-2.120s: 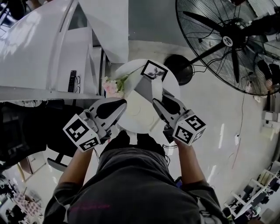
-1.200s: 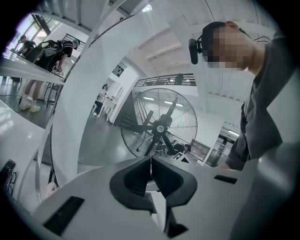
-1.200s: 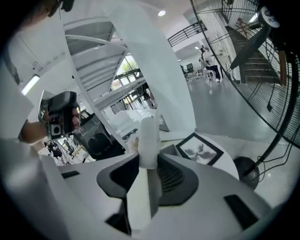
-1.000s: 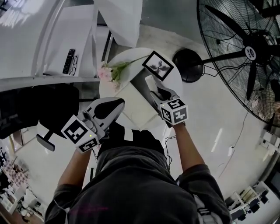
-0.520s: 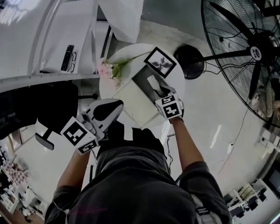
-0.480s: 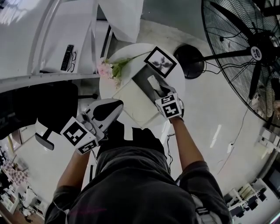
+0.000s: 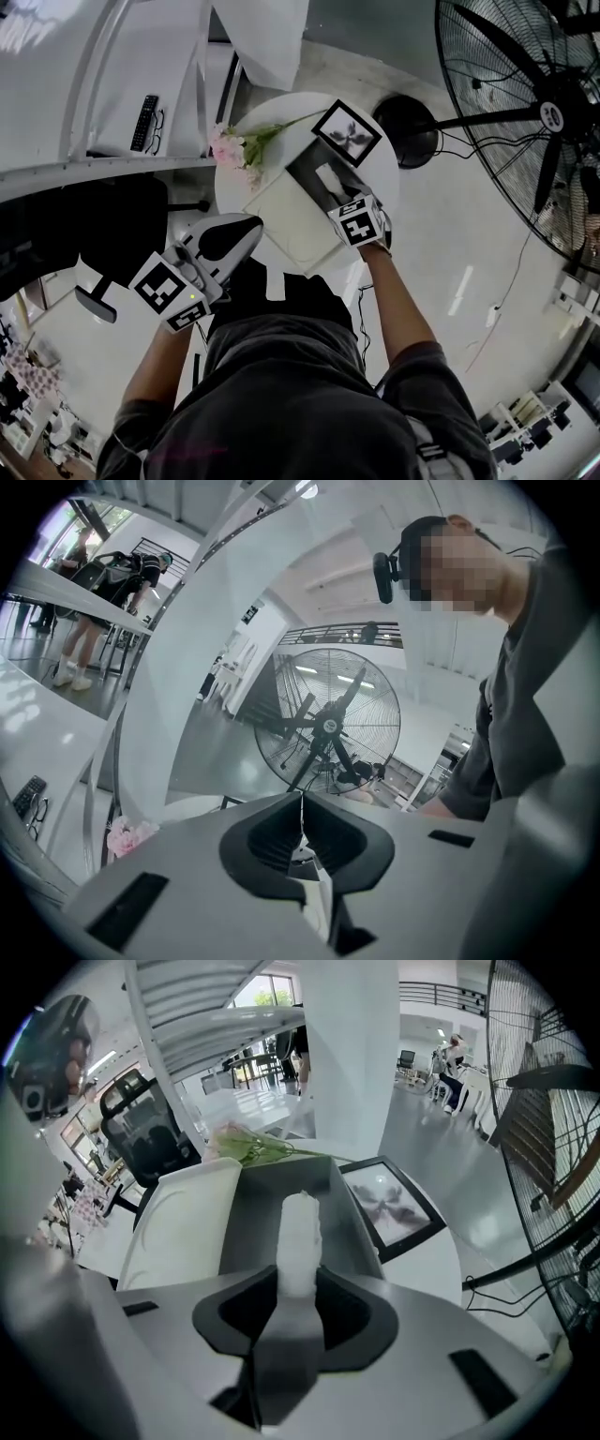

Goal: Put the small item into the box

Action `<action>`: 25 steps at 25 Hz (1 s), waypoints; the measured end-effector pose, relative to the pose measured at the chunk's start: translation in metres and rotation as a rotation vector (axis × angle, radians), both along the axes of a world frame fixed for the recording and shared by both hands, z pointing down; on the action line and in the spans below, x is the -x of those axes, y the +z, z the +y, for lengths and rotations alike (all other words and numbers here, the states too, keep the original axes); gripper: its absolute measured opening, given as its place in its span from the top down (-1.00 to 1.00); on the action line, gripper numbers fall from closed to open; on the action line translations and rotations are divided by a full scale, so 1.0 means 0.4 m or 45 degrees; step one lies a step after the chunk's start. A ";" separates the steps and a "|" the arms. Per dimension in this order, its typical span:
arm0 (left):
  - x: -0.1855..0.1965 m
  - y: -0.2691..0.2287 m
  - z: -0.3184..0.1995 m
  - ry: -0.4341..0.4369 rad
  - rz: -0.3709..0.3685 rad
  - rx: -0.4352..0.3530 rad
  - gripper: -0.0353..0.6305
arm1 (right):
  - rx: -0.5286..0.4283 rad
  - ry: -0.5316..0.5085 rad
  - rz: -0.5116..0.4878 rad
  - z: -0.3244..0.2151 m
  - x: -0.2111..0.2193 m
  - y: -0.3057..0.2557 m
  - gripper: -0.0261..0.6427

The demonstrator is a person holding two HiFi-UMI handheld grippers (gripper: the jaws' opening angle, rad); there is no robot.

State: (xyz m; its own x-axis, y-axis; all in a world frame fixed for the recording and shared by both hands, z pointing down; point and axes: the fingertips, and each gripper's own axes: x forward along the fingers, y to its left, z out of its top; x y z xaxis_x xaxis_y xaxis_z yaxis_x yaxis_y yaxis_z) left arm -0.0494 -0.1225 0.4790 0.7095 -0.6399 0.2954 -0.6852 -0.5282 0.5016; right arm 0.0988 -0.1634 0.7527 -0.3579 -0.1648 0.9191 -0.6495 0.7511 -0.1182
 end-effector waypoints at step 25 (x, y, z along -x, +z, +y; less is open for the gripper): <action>-0.008 -0.144 -0.023 0.144 0.006 -0.148 0.83 | -0.219 0.222 -0.310 -0.017 0.024 -0.333 0.54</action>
State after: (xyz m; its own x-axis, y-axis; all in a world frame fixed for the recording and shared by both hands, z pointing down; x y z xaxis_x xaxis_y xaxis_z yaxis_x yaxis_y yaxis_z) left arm -0.0464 -0.1315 0.4214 0.7801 -0.5854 0.2209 -0.6159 -0.6564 0.4357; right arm 0.0890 -0.1701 0.6195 -0.5161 -0.3875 0.7638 -0.7379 0.6539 -0.1669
